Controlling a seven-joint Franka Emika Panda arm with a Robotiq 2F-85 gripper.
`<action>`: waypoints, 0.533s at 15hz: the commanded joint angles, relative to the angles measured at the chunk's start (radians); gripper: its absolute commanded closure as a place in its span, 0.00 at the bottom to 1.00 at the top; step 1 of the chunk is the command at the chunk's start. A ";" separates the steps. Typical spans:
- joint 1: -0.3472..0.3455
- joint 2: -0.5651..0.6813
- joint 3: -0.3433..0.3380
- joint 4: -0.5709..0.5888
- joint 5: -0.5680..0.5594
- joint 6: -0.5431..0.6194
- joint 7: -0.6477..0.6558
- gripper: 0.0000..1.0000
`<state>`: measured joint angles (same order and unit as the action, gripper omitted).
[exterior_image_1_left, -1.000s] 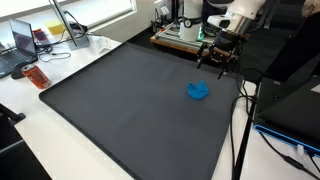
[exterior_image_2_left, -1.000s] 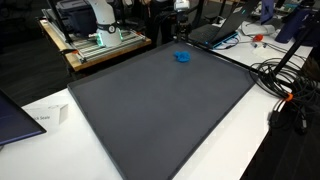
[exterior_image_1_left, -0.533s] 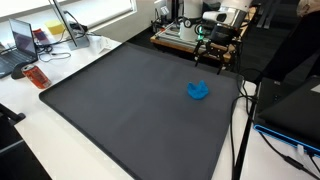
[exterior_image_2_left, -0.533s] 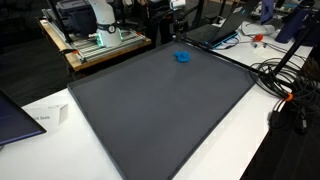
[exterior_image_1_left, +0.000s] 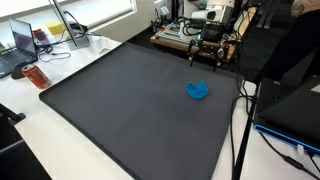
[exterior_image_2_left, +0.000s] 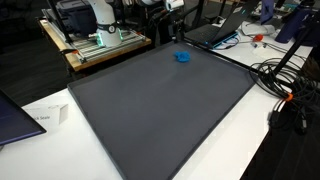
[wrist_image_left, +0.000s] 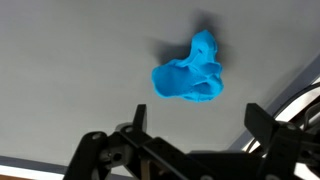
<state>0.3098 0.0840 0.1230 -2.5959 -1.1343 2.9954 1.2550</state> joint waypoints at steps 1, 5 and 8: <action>-0.065 0.003 -0.032 -0.039 0.003 0.156 -0.187 0.00; -0.141 0.065 -0.033 -0.050 0.026 0.276 -0.351 0.00; -0.214 0.127 0.002 -0.048 0.016 0.338 -0.403 0.00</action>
<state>0.1609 0.1556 0.0905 -2.6390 -1.1279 3.2643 0.9170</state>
